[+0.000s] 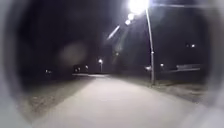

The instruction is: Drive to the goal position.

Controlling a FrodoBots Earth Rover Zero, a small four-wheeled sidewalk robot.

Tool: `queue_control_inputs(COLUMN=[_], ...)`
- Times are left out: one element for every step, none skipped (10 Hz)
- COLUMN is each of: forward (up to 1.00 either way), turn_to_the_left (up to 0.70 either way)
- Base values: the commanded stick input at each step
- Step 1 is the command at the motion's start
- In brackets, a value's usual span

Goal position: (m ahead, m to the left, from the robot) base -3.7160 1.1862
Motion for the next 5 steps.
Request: queue_control_inputs(forward=[1.00,1.00,1.00,1.00,1.00], turn_to_the_left=[0.00,0.00,0.00,0.00,0.00])
